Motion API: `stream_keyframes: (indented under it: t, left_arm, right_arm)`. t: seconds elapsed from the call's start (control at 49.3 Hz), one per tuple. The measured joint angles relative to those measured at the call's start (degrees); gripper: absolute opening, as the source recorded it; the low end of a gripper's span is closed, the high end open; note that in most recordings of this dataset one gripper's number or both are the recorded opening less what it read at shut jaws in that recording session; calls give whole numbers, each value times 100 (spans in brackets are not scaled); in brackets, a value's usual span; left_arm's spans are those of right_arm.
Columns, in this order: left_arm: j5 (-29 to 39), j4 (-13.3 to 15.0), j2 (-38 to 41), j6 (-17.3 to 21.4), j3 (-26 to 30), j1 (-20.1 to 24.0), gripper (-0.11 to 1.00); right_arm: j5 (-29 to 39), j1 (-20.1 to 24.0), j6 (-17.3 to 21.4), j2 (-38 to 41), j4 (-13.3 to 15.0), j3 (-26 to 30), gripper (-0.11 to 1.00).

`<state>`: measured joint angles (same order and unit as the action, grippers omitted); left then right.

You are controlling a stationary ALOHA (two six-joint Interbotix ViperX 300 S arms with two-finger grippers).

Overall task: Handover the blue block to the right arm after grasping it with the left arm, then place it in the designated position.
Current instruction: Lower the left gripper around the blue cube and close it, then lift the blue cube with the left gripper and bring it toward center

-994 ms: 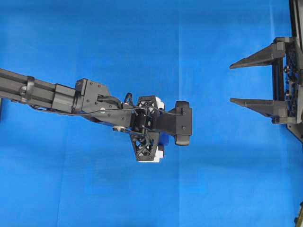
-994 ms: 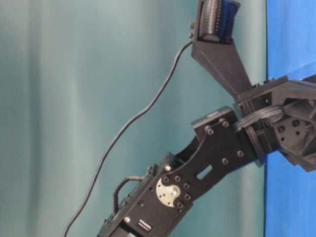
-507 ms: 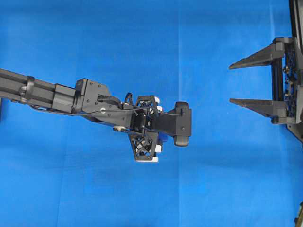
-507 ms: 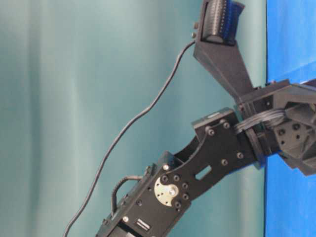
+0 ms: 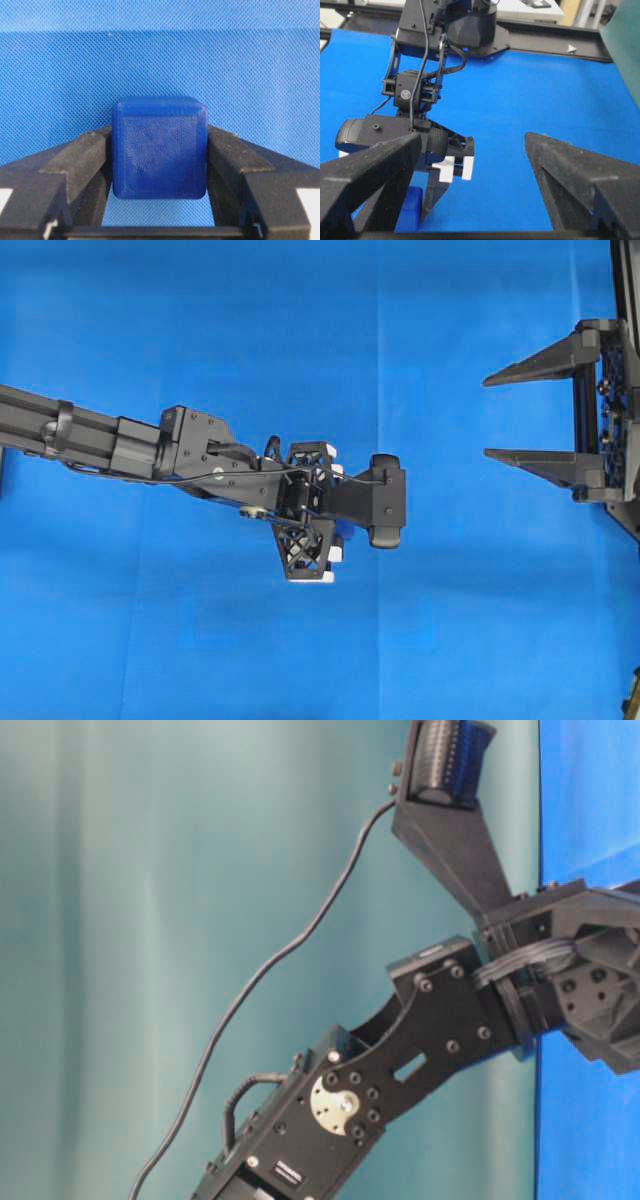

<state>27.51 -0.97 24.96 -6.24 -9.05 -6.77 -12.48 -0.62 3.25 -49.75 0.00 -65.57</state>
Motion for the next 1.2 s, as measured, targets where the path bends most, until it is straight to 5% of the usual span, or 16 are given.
stream_keyframes:
  t: [0.67, 1.197]
  left_arm:
    - [1635, 0, -1301, 18, 633, 0, 46]
    - [2654, 0, -1485, 26, 1327, 0, 46]
  right_arm:
    - [9, 0, -9, 0, 0, 0, 98]
    - [9, 0, 0, 0, 0, 0, 98]
